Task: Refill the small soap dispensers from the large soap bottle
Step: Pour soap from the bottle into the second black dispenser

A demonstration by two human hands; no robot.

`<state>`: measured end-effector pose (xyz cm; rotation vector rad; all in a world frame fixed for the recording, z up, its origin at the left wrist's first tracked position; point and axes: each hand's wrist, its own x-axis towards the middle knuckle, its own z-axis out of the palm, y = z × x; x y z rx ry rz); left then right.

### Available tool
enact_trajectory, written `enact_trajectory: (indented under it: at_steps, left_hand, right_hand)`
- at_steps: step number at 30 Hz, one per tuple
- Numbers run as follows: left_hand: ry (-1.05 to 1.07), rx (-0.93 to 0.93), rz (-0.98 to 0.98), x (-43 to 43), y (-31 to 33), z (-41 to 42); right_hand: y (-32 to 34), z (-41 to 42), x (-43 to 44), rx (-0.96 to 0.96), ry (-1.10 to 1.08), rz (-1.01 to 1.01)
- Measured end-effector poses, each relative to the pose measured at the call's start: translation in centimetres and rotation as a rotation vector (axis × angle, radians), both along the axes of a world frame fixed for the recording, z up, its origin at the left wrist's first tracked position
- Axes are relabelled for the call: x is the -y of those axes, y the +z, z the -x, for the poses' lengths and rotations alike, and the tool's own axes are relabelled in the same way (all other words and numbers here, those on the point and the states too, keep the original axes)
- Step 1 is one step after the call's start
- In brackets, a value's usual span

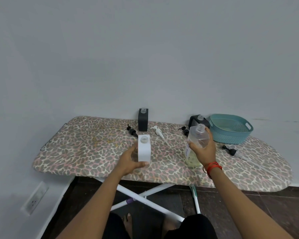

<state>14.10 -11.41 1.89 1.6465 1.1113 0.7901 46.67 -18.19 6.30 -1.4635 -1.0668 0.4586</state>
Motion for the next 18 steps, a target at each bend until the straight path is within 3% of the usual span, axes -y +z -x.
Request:
enact_trajectory:
  at_steps: [8, 13, 18]
  left_hand:
    - [0.240, 0.214, -0.042, 4.1, -1.4, -1.4]
    - [0.430, 0.114, -0.228, 5.5, 0.0, -3.4]
    - [0.476, 0.083, -0.241, 4.8, 0.7, -3.7]
  right_hand:
    - [0.9, 0.6, 0.3, 0.013, 0.007, -0.012]
    - [1.4, 0.1, 0.2, 0.030, 0.016, -0.034]
    - [0.7, -0.6, 0.7, 0.008, -0.017, -0.049]
